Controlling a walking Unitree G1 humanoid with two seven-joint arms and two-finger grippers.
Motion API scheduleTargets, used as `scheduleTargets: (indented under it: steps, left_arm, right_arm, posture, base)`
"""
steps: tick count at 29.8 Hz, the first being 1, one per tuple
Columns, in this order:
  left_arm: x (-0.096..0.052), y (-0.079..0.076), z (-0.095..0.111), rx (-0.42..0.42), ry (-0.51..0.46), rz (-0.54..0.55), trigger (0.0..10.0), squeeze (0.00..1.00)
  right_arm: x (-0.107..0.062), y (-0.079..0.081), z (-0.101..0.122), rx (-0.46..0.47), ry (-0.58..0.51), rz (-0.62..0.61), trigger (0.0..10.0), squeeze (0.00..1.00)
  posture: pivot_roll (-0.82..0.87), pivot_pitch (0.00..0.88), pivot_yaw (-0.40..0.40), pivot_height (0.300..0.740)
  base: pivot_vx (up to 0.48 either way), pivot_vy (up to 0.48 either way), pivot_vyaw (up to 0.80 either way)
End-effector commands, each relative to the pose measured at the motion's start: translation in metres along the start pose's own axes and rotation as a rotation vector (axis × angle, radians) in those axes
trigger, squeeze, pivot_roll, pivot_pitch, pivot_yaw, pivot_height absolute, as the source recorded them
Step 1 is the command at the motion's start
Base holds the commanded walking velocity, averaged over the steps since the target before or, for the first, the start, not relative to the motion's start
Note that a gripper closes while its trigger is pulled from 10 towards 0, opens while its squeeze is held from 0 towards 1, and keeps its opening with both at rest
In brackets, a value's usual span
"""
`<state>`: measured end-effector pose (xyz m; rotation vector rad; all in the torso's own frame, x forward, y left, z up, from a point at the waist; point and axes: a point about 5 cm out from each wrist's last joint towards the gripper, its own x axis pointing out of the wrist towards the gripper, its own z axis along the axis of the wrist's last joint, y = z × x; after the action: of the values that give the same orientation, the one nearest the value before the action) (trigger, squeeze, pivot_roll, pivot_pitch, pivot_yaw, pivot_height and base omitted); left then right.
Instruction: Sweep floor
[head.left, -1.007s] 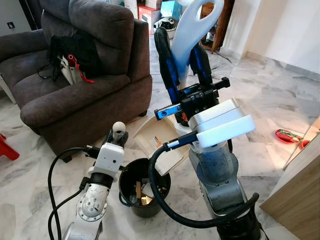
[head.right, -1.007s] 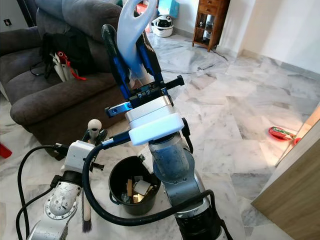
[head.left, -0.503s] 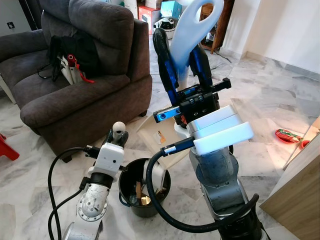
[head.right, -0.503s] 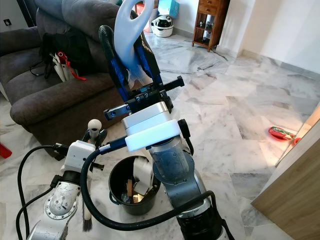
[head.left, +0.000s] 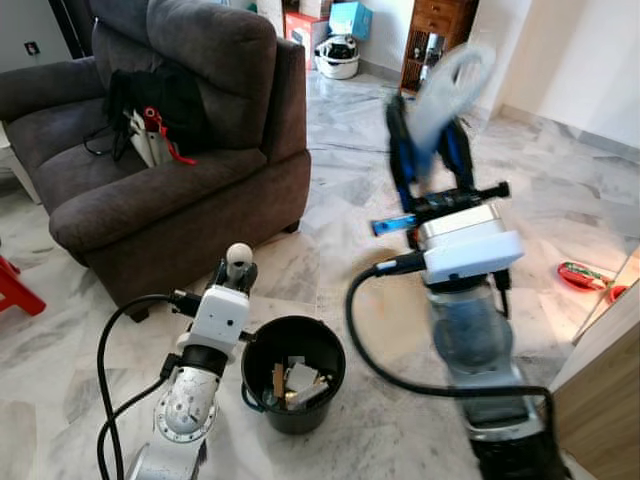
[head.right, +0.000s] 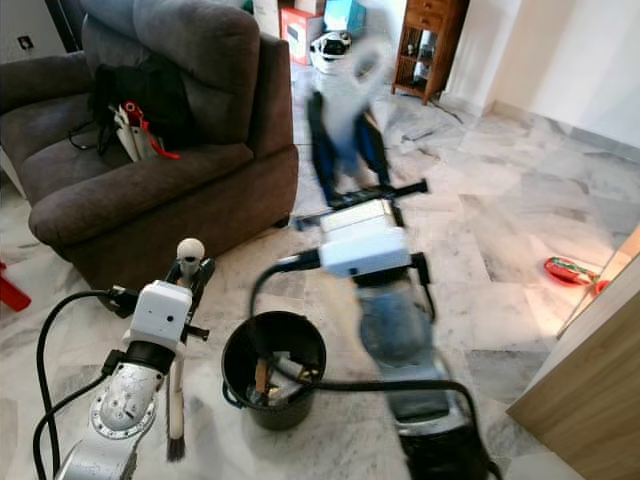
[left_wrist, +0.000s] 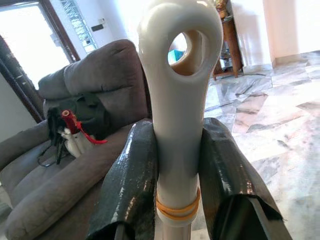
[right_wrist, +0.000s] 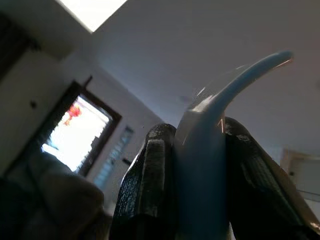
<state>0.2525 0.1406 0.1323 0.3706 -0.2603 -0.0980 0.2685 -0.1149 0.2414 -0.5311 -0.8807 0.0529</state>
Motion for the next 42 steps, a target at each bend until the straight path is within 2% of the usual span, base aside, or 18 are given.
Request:
scheduleTargets:
  steps: [1,8,9,10,14,15,18,20,22,23,24,26,27,30,31,34,36,42]
  left_arm:
    - [0.003,-0.002,0.007,0.014,-0.053,-0.012,10.0,0.0]
    - [0.003,-0.003,0.006,0.008,-0.047,-0.023,10.0,0.0]
    - [0.003,-0.003,0.006,0.008,-0.047,-0.023,10.0,0.0]
    - [0.002,-0.003,0.004,0.006,-0.043,-0.028,10.0,0.0]
    - [-0.001,-0.002,0.001,0.008,-0.029,-0.031,10.0,0.0]
    - [-0.003,0.003,-0.003,-0.003,-0.008,-0.008,10.0,0.0]
    - [-0.005,0.006,-0.005,-0.014,0.004,0.01,10.0,0.0]
    - [-0.012,0.021,-0.016,-0.055,0.054,0.087,10.0,0.0]
    - [-0.018,0.032,-0.024,-0.078,0.092,0.14,10.0,0.0]
    - [-0.018,0.032,-0.024,-0.078,0.092,0.14,10.0,0.0]
    - [-0.024,0.041,-0.032,-0.098,0.128,0.178,10.0,0.0]
    - [-0.026,0.043,-0.035,-0.106,0.142,0.19,10.0,0.0]
    - [-0.029,0.048,-0.042,-0.136,0.174,0.215,10.0,0.0]
    - [-0.035,0.053,-0.056,-0.177,0.244,0.253,10.0,0.0]
    - [-0.039,0.056,-0.066,-0.231,0.28,0.293,10.0,0.0]
    - [-0.048,0.059,-0.081,-0.296,0.343,0.351,10.0,0.0]
    - [-0.051,0.059,-0.085,-0.3,0.361,0.356,10.0,0.0]
    - [-0.059,0.056,-0.101,-0.276,0.436,0.323,10.0,0.0]
  right_arm:
    - [0.0,-0.004,0.003,-0.039,-0.037,-0.008,10.0,0.0]
    - [-0.038,-0.012,-0.027,-0.126,0.116,0.03,10.0,0.0]
    - [-0.038,-0.012,-0.027,-0.126,0.116,0.03,10.0,0.0]
    - [-0.05,-0.013,-0.036,-0.134,0.164,0.047,10.0,0.0]
    - [-0.064,-0.017,-0.049,-0.115,0.244,0.034,10.0,0.0]
    - [-0.072,-0.02,-0.057,-0.084,0.305,0.007,10.0,0.0]
    - [-0.075,-0.021,-0.061,-0.062,0.333,-0.005,10.0,0.0]
    - [-0.086,-0.025,-0.076,0.008,0.44,-0.075,10.0,0.0]
    - [-0.097,-0.025,-0.086,0.023,0.504,-0.094,10.0,0.0]
    - [-0.097,-0.025,-0.086,0.023,0.504,-0.094,10.0,0.0]
    - [-0.107,-0.024,-0.096,0.045,0.57,-0.093,10.0,0.0]
    - [-0.111,-0.023,-0.101,0.065,0.602,-0.098,10.0,0.0]
    - [-0.118,-0.023,-0.11,0.126,0.669,-0.154,10.0,0.0]
    - [-0.126,-0.021,-0.119,0.2,0.734,-0.21,10.0,0.0]
    - [-0.13,-0.016,-0.126,0.291,0.779,-0.228,10.0,0.0]
    - [-0.137,-0.005,-0.134,0.414,0.831,-0.216,10.0,0.0]
    - [-0.138,-0.003,-0.135,0.41,0.838,-0.207,10.0,0.0]
    - [-0.145,0.006,-0.145,0.525,0.908,-0.227,10.0,0.0]
  posture:
    - [0.04,0.0,-0.003,0.74]
    - [0.03,0.0,0.0,0.74]
    - [0.03,0.0,0.0,0.74]
    - [0.02,0.0,0.001,0.74]
    - [0.02,0.0,0.001,0.74]
    - [0.02,0.0,0.002,0.74]
    - [0.02,0.0,0.001,0.74]
    - [0.02,0.0,-0.001,0.74]
    - [0.03,0.0,-0.002,0.74]
    - [0.03,0.0,-0.002,0.74]
    - [0.03,0.0,-0.002,0.74]
    - [0.03,0.0,-0.003,0.74]
    - [0.03,0.0,-0.003,0.74]
    - [0.03,0.0,-0.003,0.74]
    - [0.03,0.0,-0.002,0.74]
    - [0.03,0.0,-0.003,0.74]
    - [0.03,0.0,-0.004,0.74]
    - [0.03,0.0,-0.006,0.74]
  base:
    - [0.0,0.0,0.0]
    - [0.0,0.0,0.0]
    - [0.0,0.0,0.0]
    - [0.0,0.0,0.0]
    - [0.0,0.0,0.0]
    - [0.0,0.0,0.0]
    - [0.0,0.0,0.0]
    - [0.0,0.0,0.0]
    - [0.0,0.0,0.0]
    - [0.0,0.0,0.0]
    - [0.0,0.0,0.0]
    - [0.0,0.0,0.0]
    - [0.0,0.0,0.0]
    - [0.0,0.0,0.0]
    - [0.0,0.0,0.0]
    - [0.0,0.0,0.0]
    - [0.0,0.0,0.0]
    - [0.0,0.0,0.0]
